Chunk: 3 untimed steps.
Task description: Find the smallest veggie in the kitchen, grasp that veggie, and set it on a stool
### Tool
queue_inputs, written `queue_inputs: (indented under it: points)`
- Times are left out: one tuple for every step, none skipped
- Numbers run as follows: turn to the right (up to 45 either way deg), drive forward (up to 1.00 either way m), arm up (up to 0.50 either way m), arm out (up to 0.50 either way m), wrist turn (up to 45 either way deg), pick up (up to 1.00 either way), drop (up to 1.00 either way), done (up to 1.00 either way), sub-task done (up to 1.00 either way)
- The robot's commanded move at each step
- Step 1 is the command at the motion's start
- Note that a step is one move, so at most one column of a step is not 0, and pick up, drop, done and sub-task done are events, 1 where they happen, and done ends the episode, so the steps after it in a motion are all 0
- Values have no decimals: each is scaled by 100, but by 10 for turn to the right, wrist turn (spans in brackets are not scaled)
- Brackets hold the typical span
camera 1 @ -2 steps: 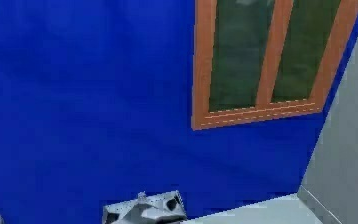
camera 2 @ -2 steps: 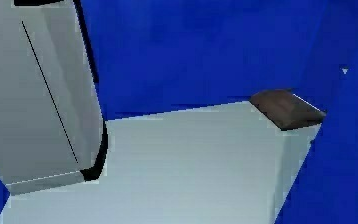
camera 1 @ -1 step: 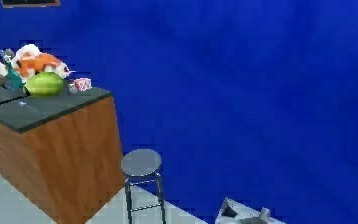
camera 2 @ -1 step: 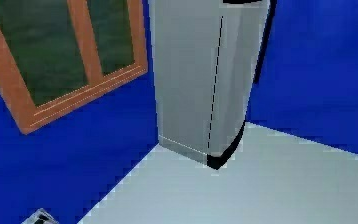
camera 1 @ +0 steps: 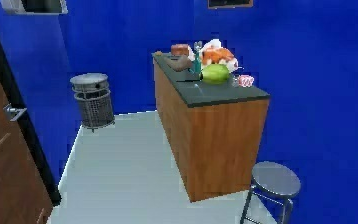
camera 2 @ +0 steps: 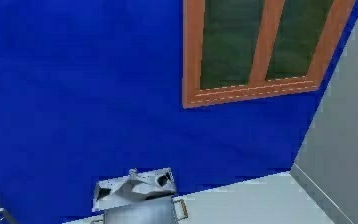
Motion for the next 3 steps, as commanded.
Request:
queue_inputs:
  points:
    - [0,60,0,0,0,0,0,0,0]
    - [-300,0,0,0,0,0,0,0,0]
    - [0,45,0,0,0,0,0,0,0]
